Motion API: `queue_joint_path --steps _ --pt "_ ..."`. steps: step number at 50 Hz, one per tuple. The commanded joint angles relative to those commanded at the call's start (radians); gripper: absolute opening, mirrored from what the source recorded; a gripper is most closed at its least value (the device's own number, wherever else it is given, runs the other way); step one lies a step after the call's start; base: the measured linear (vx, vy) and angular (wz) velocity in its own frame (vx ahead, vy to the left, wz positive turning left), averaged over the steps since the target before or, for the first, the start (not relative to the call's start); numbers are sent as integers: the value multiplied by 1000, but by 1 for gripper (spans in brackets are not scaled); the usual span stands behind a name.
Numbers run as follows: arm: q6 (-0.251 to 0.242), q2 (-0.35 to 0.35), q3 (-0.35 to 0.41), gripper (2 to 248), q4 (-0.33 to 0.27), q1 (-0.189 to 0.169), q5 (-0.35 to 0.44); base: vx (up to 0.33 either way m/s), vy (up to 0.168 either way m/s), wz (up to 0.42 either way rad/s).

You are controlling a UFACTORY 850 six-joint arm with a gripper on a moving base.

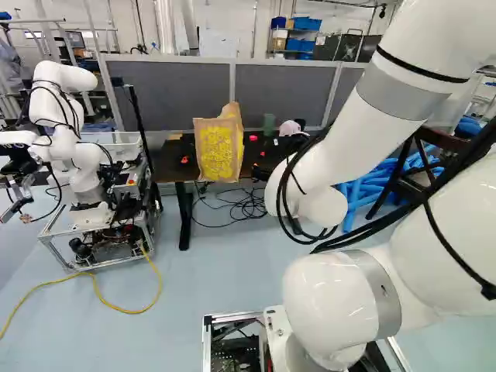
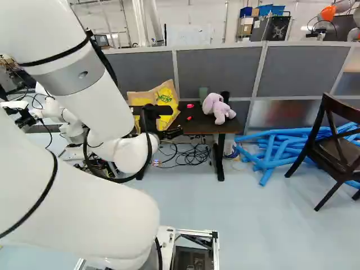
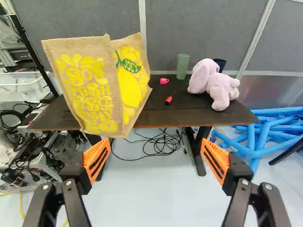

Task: Pick up the bag on the ground and place it on the table

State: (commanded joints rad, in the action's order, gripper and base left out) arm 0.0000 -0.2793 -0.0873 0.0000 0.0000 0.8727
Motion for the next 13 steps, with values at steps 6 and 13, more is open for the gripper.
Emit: queue_joint_path --steps 6,13 --pt "0 0 0 247 0 0 0 0 0 0" --pt "0 0 0 247 0 0 0 0 0 0"
